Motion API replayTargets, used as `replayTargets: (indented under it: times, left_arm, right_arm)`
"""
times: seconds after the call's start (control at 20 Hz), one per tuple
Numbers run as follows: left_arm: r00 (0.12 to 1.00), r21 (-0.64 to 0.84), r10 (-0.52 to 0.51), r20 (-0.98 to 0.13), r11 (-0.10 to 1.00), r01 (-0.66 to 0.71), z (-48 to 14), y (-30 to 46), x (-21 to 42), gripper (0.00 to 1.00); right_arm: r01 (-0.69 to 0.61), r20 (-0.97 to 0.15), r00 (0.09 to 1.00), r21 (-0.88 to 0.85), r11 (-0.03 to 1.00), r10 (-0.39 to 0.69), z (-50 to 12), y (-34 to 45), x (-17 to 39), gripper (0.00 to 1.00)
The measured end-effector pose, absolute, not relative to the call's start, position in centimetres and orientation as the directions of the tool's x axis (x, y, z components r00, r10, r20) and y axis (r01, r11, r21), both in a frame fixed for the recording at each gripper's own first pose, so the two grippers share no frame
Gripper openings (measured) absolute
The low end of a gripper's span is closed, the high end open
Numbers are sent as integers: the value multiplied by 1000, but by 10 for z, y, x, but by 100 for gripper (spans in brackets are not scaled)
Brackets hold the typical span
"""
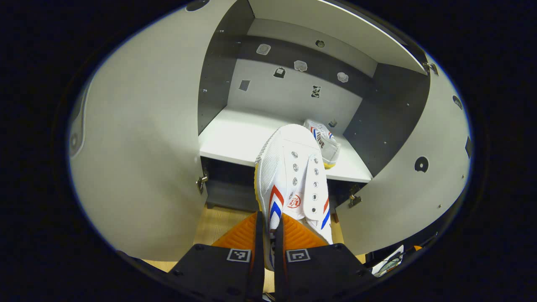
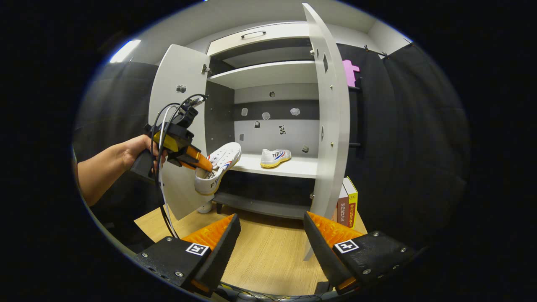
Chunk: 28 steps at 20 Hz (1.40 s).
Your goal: Grab one shoe with the right hand and put it into the shoe cabinet, grab the other shoe with the left hand and put it into the shoe cabinet; then close the right door with the right hand and the left door with the left hand.
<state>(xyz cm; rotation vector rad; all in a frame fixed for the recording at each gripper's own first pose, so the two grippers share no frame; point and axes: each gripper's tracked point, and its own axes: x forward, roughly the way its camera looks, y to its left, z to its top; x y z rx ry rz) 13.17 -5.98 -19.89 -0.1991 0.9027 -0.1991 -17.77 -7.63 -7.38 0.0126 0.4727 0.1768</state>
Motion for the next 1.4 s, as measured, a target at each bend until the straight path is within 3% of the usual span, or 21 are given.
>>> replayTargets:
  times: [0.35, 0.8, 1.4]
  left_arm:
    - [599, -291, -282, -749, 953, 86, -197, -80, 230, 17]
    - [551, -328, -298, -779, 943, 46, -225, -97, 312, 17]
    - [431, -356, -323, -842, 934, 5, -285, -109, 339, 17]
  right_arm:
    - [-64, -451, 890, 36, 997, 74, -70, -110, -179, 93]
    - [53, -423, 906, 37, 998, -33, -49, -147, -174, 93]
    - [203, -408, 894, -7, 979, -188, -30, -199, -183, 93]
